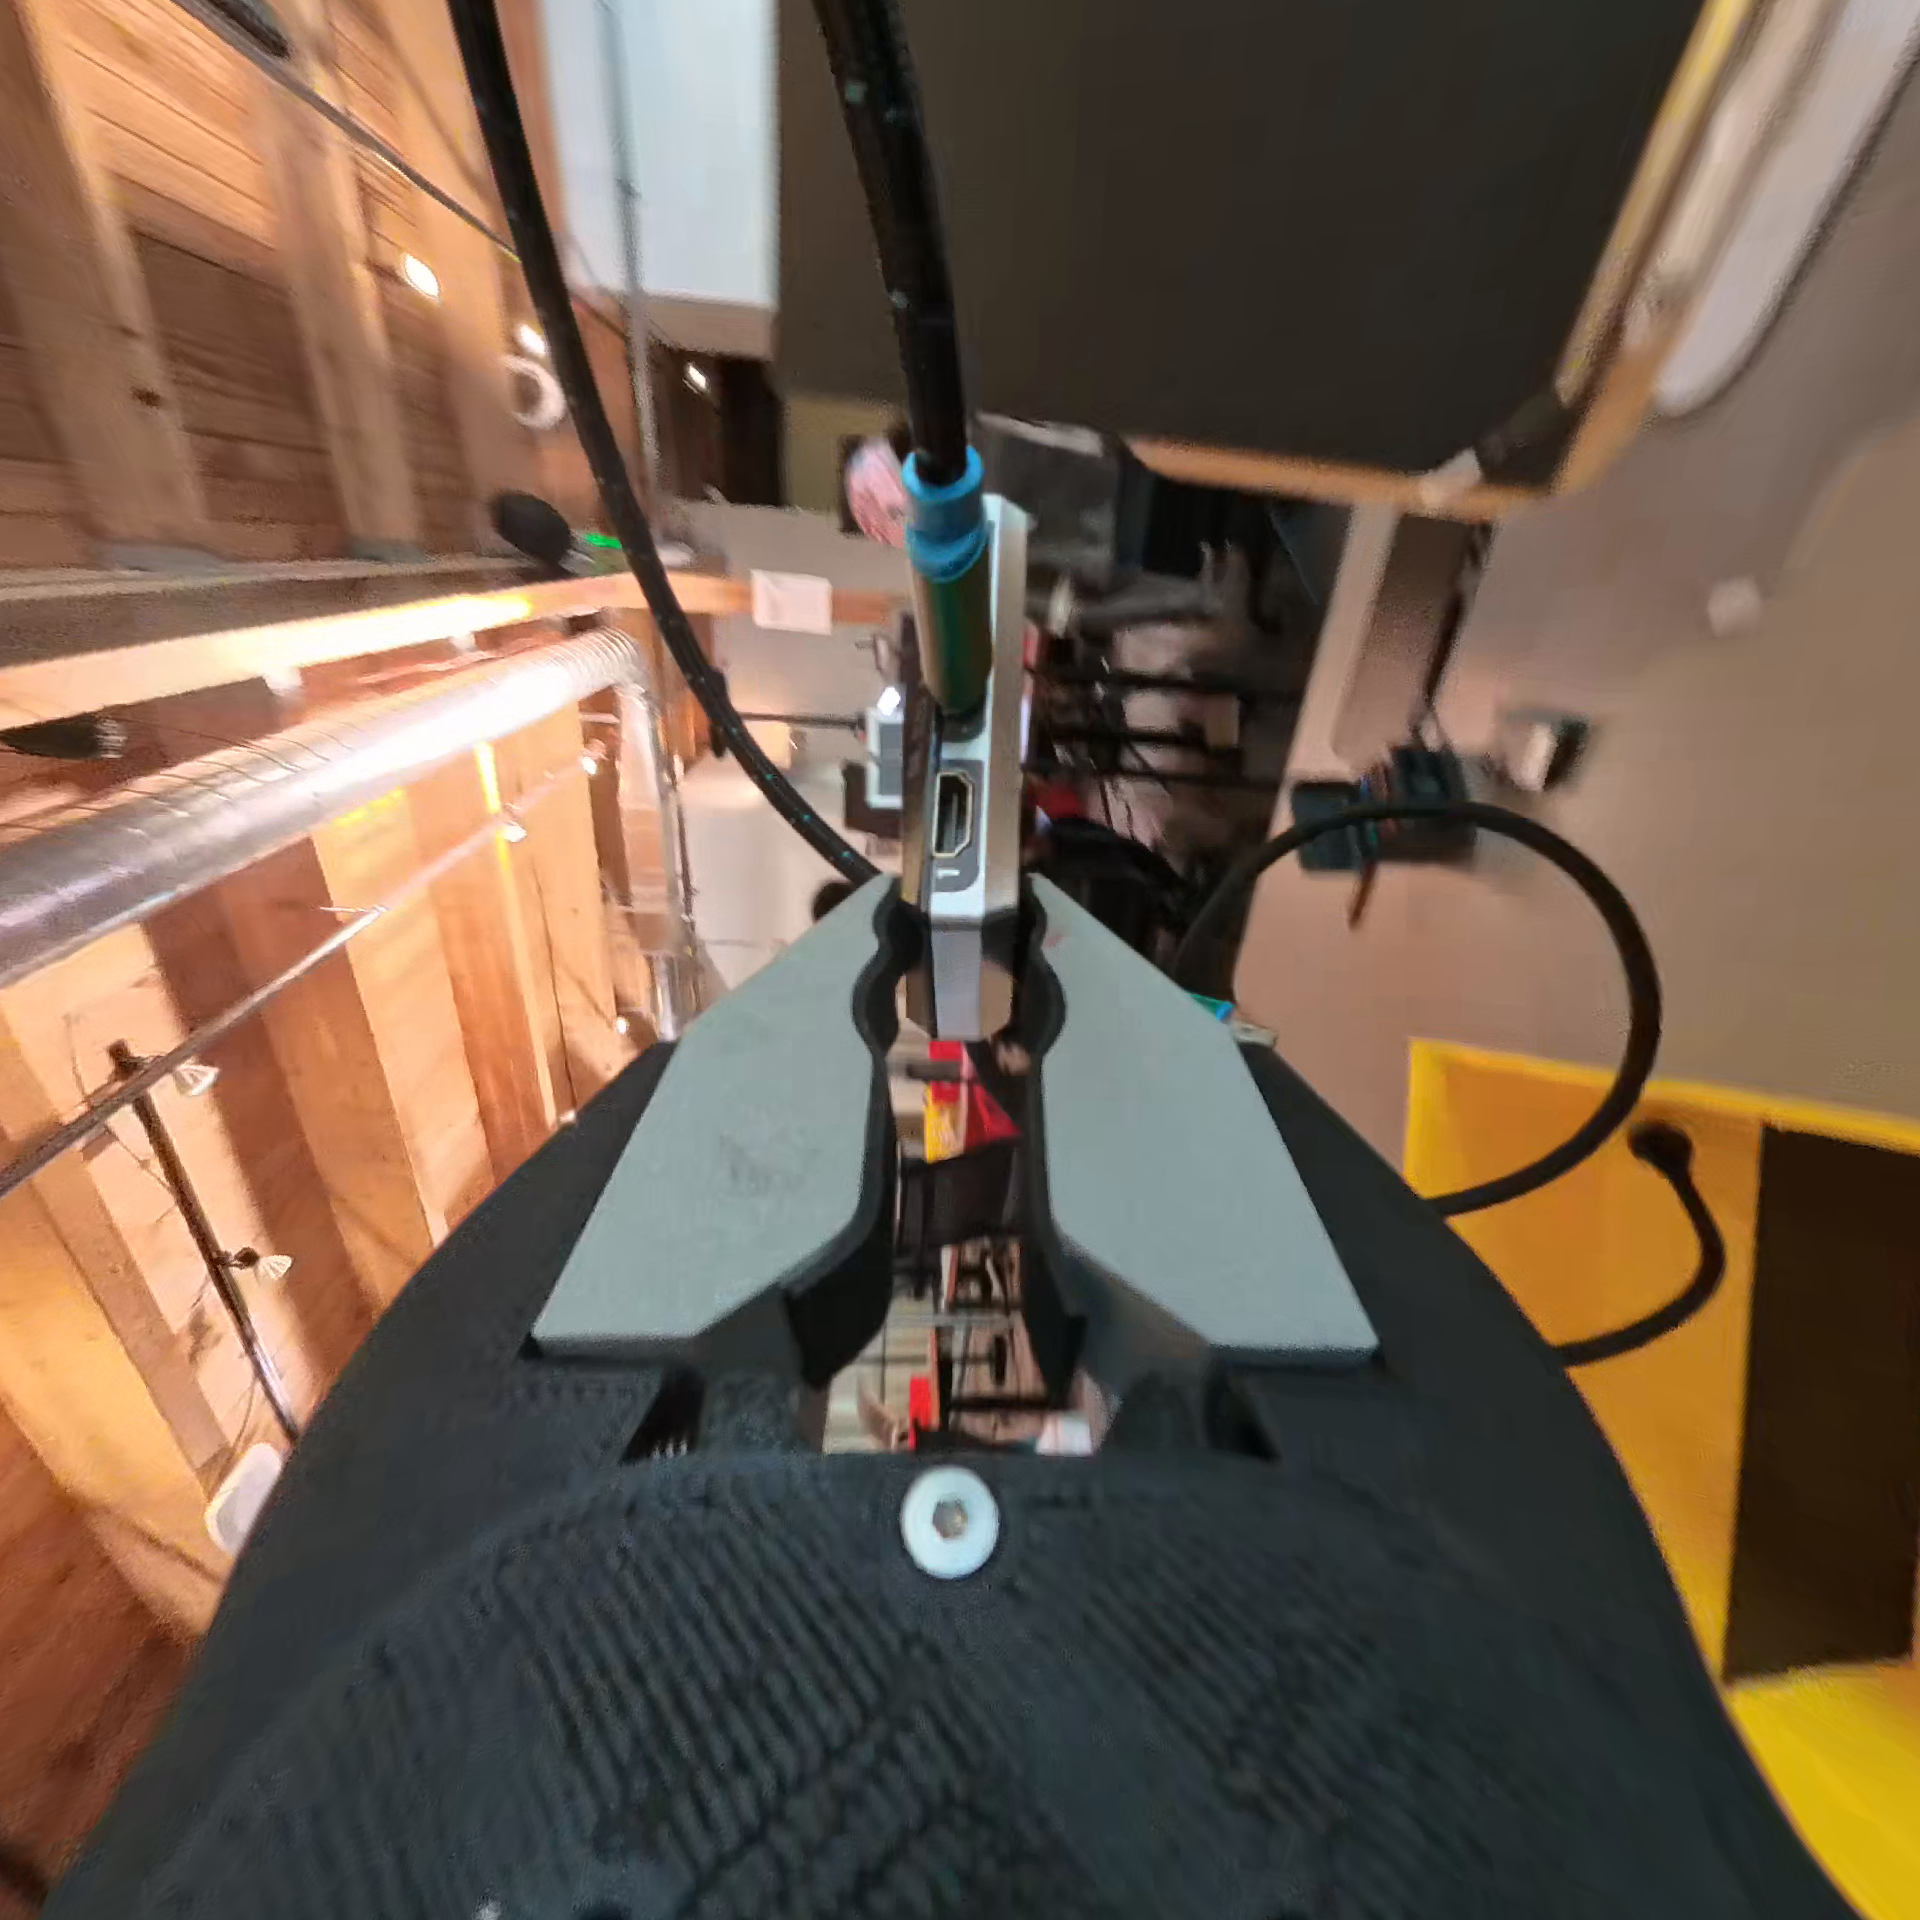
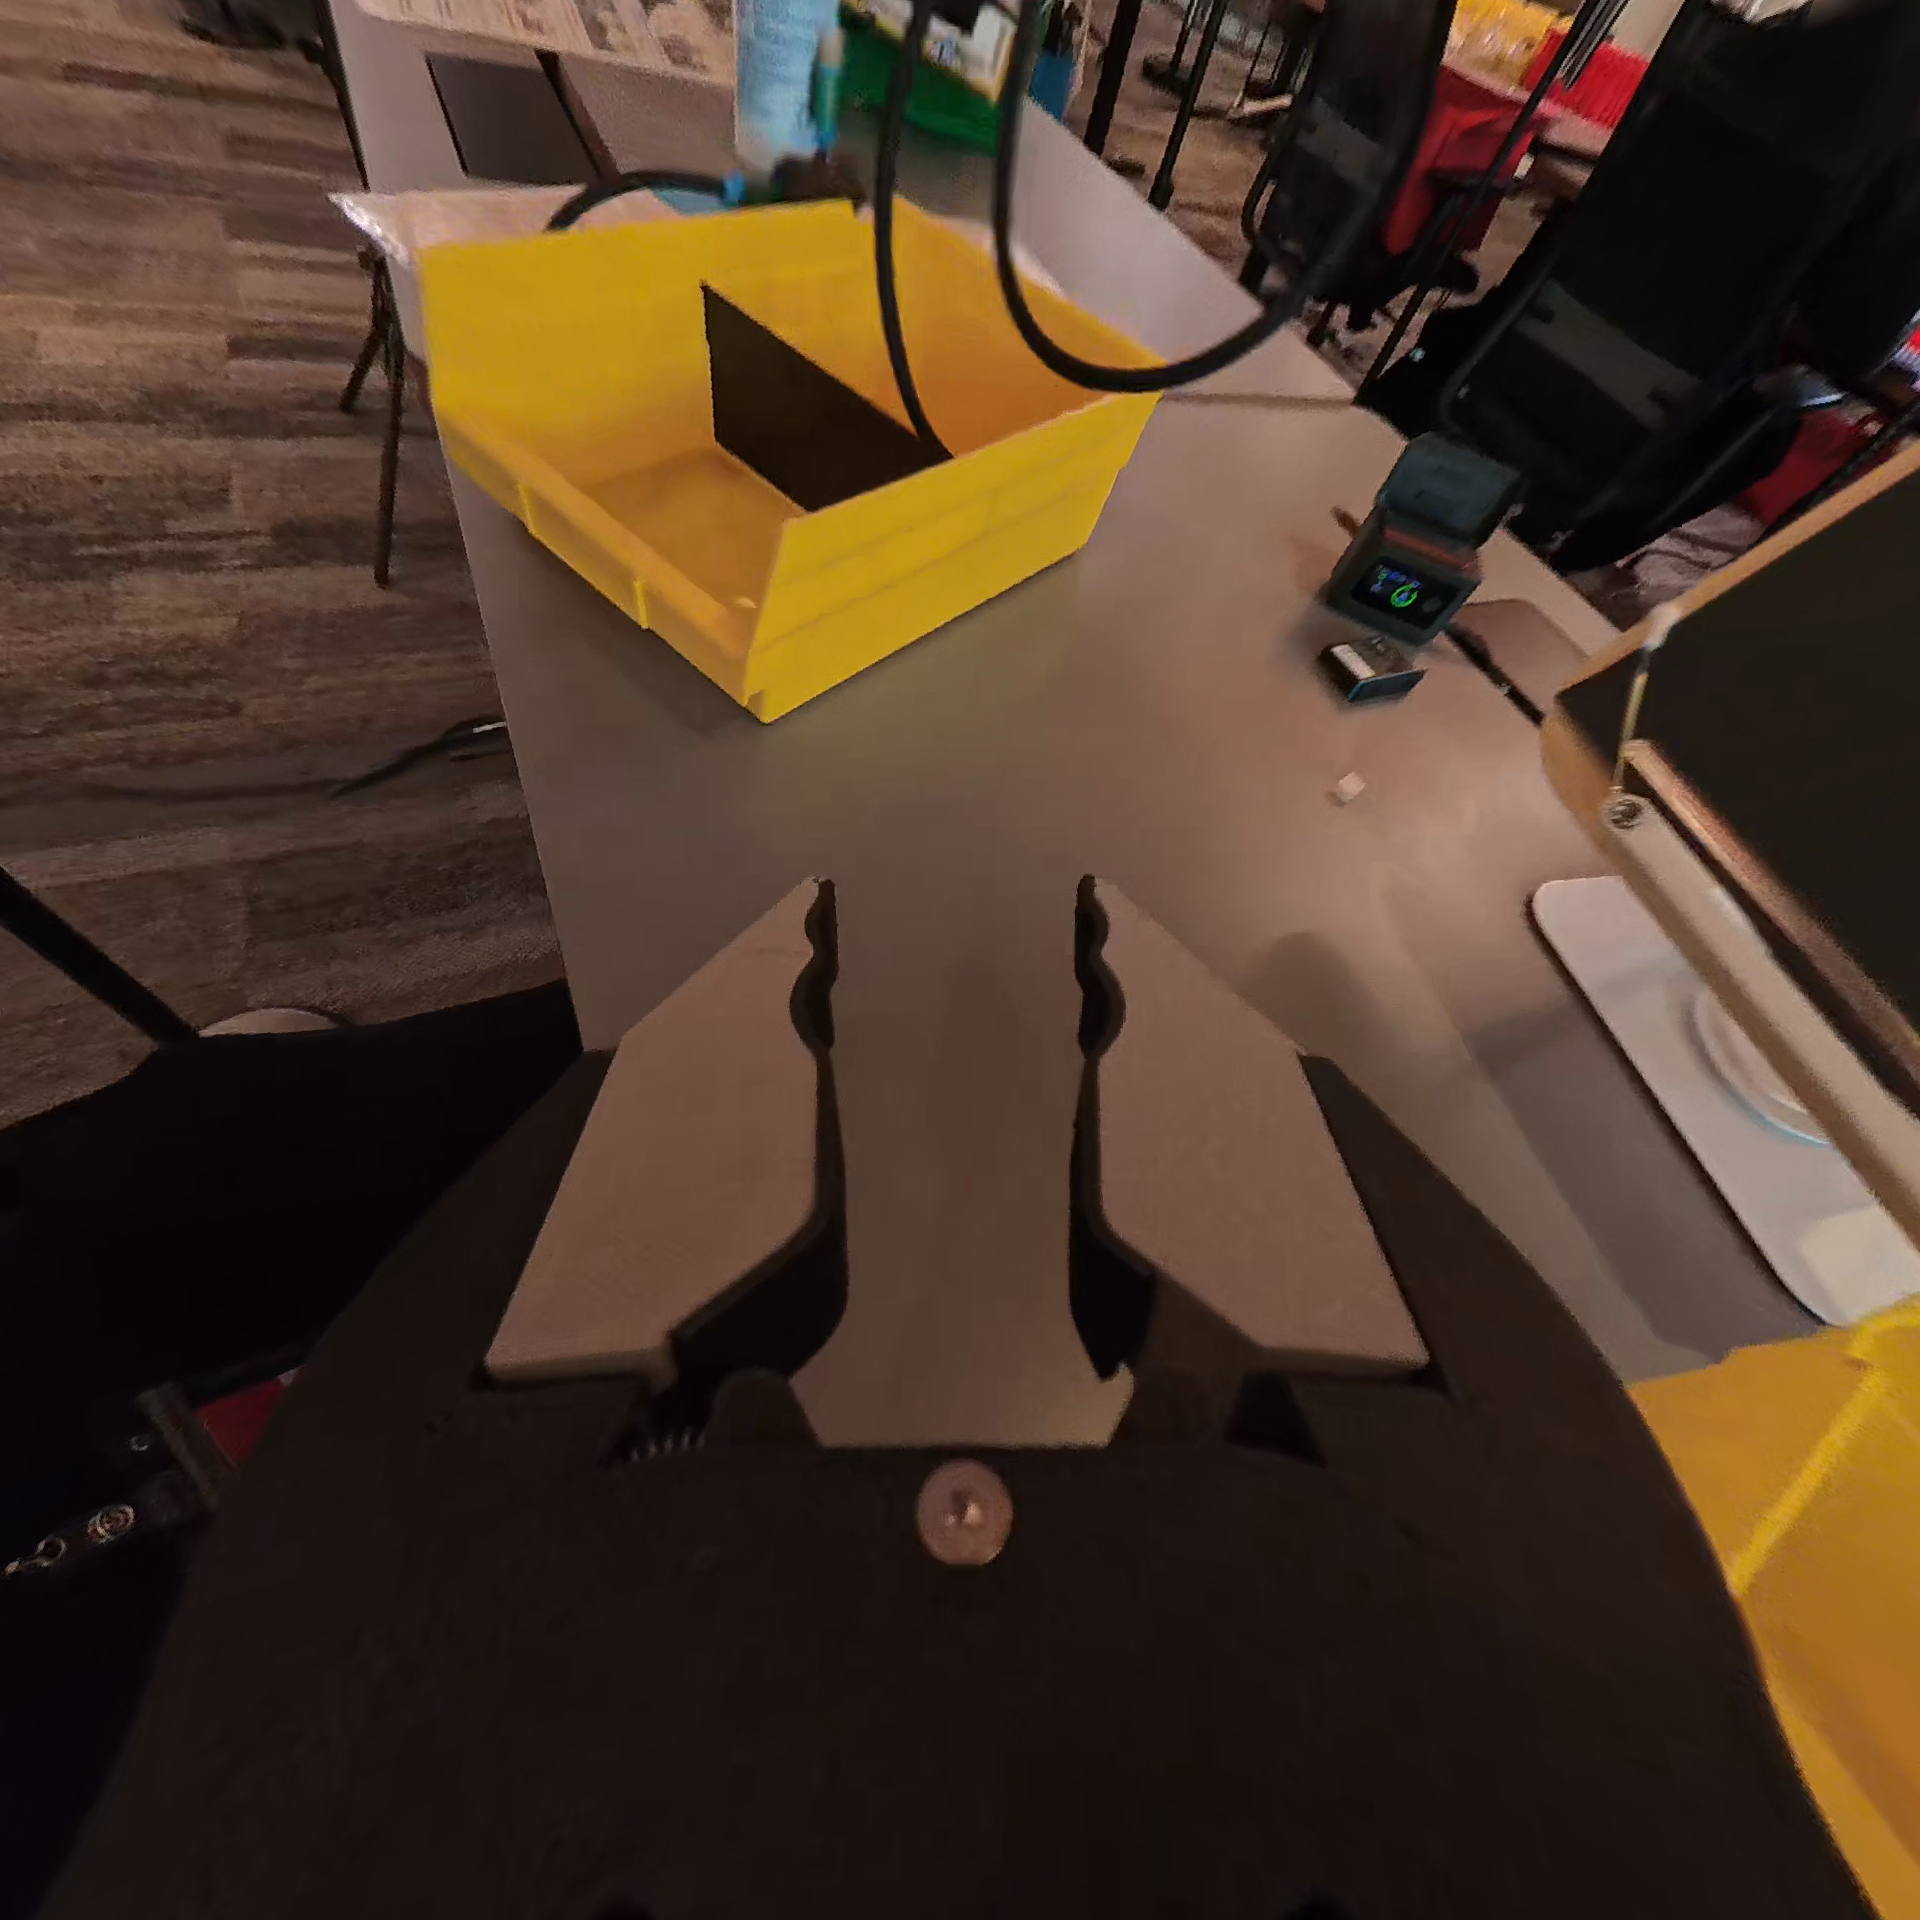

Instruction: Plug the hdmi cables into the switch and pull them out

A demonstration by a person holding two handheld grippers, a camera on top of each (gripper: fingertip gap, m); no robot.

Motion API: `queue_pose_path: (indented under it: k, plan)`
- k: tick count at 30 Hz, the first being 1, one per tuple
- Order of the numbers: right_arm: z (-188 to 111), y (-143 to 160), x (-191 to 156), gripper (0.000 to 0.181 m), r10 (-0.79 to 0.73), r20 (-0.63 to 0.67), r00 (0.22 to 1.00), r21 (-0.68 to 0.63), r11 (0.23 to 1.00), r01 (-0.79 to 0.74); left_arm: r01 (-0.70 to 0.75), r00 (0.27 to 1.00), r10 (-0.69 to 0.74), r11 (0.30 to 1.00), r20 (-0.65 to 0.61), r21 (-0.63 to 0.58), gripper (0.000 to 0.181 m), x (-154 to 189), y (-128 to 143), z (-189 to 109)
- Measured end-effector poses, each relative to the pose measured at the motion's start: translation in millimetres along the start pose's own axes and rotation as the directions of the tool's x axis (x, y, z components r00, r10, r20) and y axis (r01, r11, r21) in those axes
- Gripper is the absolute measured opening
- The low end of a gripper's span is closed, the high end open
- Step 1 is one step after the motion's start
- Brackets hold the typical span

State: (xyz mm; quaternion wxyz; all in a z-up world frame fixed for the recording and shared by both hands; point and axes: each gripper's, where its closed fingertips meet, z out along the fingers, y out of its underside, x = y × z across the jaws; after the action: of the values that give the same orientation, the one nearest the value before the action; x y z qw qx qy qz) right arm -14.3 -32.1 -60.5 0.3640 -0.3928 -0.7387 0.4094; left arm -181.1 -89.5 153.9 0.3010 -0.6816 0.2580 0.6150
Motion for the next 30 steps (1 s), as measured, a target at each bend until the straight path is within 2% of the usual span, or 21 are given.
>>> queue_pose_path:
  k: [2, 3, 5, 8, 11, 13, 17, 19, 20, 22, 23, 24, 26, 28, 30]
  plan:
    - [-19, -7, 4, 0.042, 0.001, -0.002, 1.0, 0.031, 1.0, -0.001, 0.101, 0.994, -0.104, 0.991, 0.025, 0.088, 0.017, -39, -36, -13]
    - [-30, -10, 6, 0.041, 0.002, 0.001, 1.0, 0.041, 0.999, -0.002, 0.178, 0.984, -0.174, 0.974, -0.044, 0.138, 0.018, -48, -53, -18]
    - [-52, -11, 16, 0.041, 0.004, -0.026, 1.0, 0.062, 0.998, -0.002, 0.332, 0.926, -0.273, 0.917, -0.26, 0.222, 0.018, -43, -89, -25]
    - [-92, -16, 40, 0.031, 0.018, -0.089, 0.996, 0.124, 0.992, -0.006, 0.384, 0.858, -0.24, 0.887, -0.454, 0.257, 0.018, 9, -130, -23]
    - [-129, -23, 54, 0.035, 0.045, -0.042, 0.998, 0.223, 0.974, -0.034, 0.464, 0.75, -0.202, 0.839, -0.63, 0.284, 0.018, 85, -167, -28]
    - [-141, -22, 59, 0.03, 0.058, 0.016, 0.998, 0.242, 0.968, -0.06, 0.54, 0.669, -0.196, 0.792, -0.717, 0.286, 0.018, 128, -189, -32]
    - [-132, -7, 69, 0.035, 0.053, 0.074, 0.996, 0.167, 0.984, -0.065, 0.649, 0.544, -0.192, 0.713, -0.817, 0.264, 0.018, 181, -217, -30]
    - [-125, -6, 75, 0.035, 0.026, 0.072, 0.997, 0.157, 0.987, -0.037, 0.663, 0.51, -0.165, 0.701, -0.844, 0.263, 0.018, 198, -225, -29]
    - [-123, -6, 72, 0.033, 0.008, 0.11, 0.994, 0.157, 0.987, -0.025, 0.662, 0.502, -0.158, 0.704, -0.851, 0.26, 0.018, 204, -226, -27]
    - [-116, -1, 65, 0.023, -0.021, 0.194, 0.981, 0.114, 0.994, -0.001, 0.667, 0.481, -0.152, 0.703, -0.863, 0.248, 0.018, 213, -227, -23]
    - [-110, 3, 65, 0.027, -0.034, 0.205, 0.978, 0.084, 0.996, 0.017, 0.672, 0.471, -0.15, 0.699, -0.869, 0.244, 0.018, 215, -227, -21]
    - [-103, 7, 67, 0.029, -0.047, 0.196, 0.979, 0.062, 0.997, 0.036, 0.676, 0.459, -0.142, 0.696, -0.877, 0.241, 0.018, 217, -228, -20]
    - [-89, 14, 76, 0.019, -0.063, 0.164, 0.984, 0.017, 0.998, 0.061, 0.683, 0.441, -0.122, 0.689, -0.889, 0.244, 0.018, 221, -229, -19]
    - [-80, 17, 76, 0.015, -0.08, 0.181, 0.98, 0.005, 0.997, 0.081, 0.677, 0.437, -0.125, 0.698, -0.891, 0.234, 0.018, 226, -227, -13]
    - [-75, 19, 81, 0.013, -0.092, 0.174, 0.98, 0.003, 0.996, 0.093, 0.701, 0.402, -0.159, 0.688, -0.902, 0.191, 0.017, 230, -225, -6]
